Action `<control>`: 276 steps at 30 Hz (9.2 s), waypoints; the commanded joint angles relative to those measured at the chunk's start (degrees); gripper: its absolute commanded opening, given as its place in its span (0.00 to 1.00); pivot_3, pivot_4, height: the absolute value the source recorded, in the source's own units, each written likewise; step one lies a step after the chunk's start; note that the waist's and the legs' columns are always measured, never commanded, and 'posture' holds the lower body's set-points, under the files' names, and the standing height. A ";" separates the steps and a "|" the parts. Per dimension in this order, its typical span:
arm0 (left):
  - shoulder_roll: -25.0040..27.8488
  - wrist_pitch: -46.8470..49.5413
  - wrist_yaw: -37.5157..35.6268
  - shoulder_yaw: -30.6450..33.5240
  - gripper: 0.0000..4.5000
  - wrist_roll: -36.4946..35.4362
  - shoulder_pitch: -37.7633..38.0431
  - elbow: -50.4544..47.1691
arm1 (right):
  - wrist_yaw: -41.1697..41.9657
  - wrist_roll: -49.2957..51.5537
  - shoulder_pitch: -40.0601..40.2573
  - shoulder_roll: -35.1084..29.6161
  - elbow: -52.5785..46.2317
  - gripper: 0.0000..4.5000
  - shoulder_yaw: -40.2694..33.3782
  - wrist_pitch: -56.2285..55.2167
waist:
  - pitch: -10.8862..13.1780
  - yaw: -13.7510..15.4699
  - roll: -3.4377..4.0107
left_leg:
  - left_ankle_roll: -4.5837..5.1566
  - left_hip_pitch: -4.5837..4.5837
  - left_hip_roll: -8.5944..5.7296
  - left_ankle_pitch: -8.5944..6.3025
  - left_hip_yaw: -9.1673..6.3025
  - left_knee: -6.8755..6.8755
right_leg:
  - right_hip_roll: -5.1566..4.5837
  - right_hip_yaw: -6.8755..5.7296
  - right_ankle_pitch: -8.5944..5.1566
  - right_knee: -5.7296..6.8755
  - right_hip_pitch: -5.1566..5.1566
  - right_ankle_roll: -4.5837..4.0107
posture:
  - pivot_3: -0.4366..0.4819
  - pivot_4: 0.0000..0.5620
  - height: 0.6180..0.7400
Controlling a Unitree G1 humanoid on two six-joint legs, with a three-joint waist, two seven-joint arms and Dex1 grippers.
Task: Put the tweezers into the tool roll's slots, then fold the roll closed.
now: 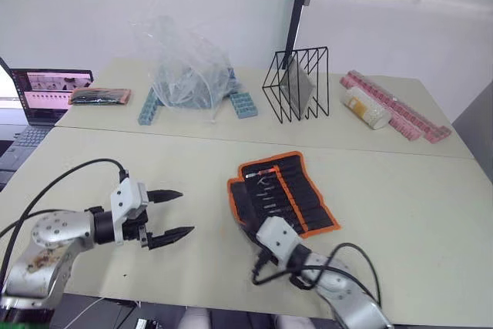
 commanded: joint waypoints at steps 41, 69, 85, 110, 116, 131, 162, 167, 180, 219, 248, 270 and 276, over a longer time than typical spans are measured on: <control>-10.14 -58.40 -24.78 -40.27 0.00 6.00 -43.65 57.59 | 7.01 10.91 6.85 -8.43 -8.25 0.00 -9.50 0.16 | -0.01 0.96 -0.01 | 0.07 -0.05 -0.10 0.01 -0.13 0.40 | 0.07 0.02 0.08 0.54 0.01 -0.12 | 0.48 0.27 0.84; -10.34 -9.95 -24.68 -36.54 0.00 11.16 -45.67 38.85 | 4.85 25.53 8.03 -7.07 -10.83 0.00 -17.41 13.51 | 0.01 0.82 0.03 | 0.09 -0.07 -0.09 0.02 -0.15 0.58 | 0.14 0.01 -0.13 0.72 -0.03 0.15 | 0.48 0.27 0.84; -8.70 -7.07 -24.78 -32.15 0.00 9.94 -40.89 33.65 | 1.95 18.27 7.26 -8.33 -8.47 0.00 -16.16 9.71 | 0.01 0.63 0.04 | 0.09 -0.09 -0.08 0.02 -0.16 0.58 | 0.14 0.02 -0.15 0.73 -0.04 0.19 | 0.48 0.27 0.84; -0.32 21.61 -10.18 -22.42 0.00 -2.91 -12.92 -9.85 | 13.09 10.47 -6.77 -9.36 7.18 0.00 -12.05 -4.99 | 0.07 0.60 0.13 | 0.09 -0.03 -0.05 0.02 -0.14 0.58 | 0.13 0.02 -0.16 0.75 -0.03 0.20 | 0.48 0.27 0.84; -0.95 20.97 -7.16 -20.58 0.00 -1.60 -12.81 -4.15 | 14.10 12.18 -4.70 -11.11 6.55 0.00 -14.47 -4.07 | 0.08 0.92 0.14 | 0.09 -0.03 -0.06 0.02 -0.13 0.58 | 0.12 0.02 -0.16 0.74 -0.02 0.21 | 0.48 0.27 0.84; -5.57 14.43 -2.37 -25.93 0.00 8.71 -22.60 8.36 | 10.81 13.98 -2.52 -11.25 3.86 0.00 -16.11 5.59 | 0.08 1.12 0.15 | 0.09 -0.06 -0.08 0.02 -0.13 0.59 | 0.12 0.02 -0.12 0.72 -0.03 0.14 | 0.48 0.27 0.84; -4.59 2.88 -5.60 -25.53 0.00 14.35 -27.12 15.88 | 16.39 11.42 -8.60 -10.01 3.21 0.23 -8.54 0.68 | 0.09 1.09 0.16 | 0.09 -0.07 -0.07 0.02 -0.13 0.58 | 0.12 0.02 -0.15 0.71 -0.04 0.20 | 0.48 0.27 0.84; -5.10 2.65 -5.16 -25.53 0.00 14.84 -26.70 15.66 | 16.12 9.66 -7.47 -9.46 7.09 0.00 -7.83 -1.37 | 0.09 1.09 0.16 | 0.09 -0.06 -0.07 0.02 -0.13 0.58 | 0.12 0.02 -0.14 0.71 -0.04 0.18 | 0.48 0.27 0.84; -5.77 2.87 -4.13 -23.62 0.00 14.68 -26.25 14.79 | 15.71 15.17 -9.55 -9.87 4.31 0.00 -15.04 3.42 | 0.10 1.08 0.17 | 0.09 -0.06 -0.07 0.02 -0.14 0.58 | 0.12 0.02 -0.11 0.72 -0.04 0.14 | 0.48 0.27 0.84; -5.87 2.81 -4.54 -21.26 0.41 13.12 -24.85 12.83 | 12.53 8.05 -10.53 -6.39 10.72 0.00 -6.66 3.16 | 0.10 1.02 0.17 | 0.09 -0.06 -0.07 0.02 -0.13 0.58 | 0.12 0.02 -0.11 0.72 -0.05 0.14 | 0.48 0.27 0.84; -13.60 -2.79 6.34 -22.73 0.01 16.42 -9.79 13.23 | 16.54 10.79 -8.42 -8.92 5.18 0.00 -7.94 6.42 | 0.08 1.15 0.20 | 0.09 0.12 -0.08 0.01 -0.13 0.58 | 0.10 0.02 -0.13 0.67 0.17 0.17 | 0.48 0.27 0.84; -12.21 -6.20 5.70 -23.10 0.01 17.62 -9.81 15.71 | 10.97 1.16 -10.41 -6.05 12.15 0.00 -0.85 9.86 | 0.02 0.75 0.26 | 0.08 0.82 -0.07 0.01 -0.10 0.29 | 0.09 0.04 -0.20 0.48 0.79 0.23 | 0.48 0.27 0.84; -11.93 -6.83 5.86 -23.02 0.01 17.57 -9.50 16.12 | 11.52 2.30 -6.16 -11.06 9.68 0.00 -4.23 10.28 | -0.14 0.59 0.32 | 0.08 0.94 -0.06 0.01 -0.09 0.20 | 0.09 0.05 -0.22 0.42 0.87 0.22 | 0.48 0.27 0.84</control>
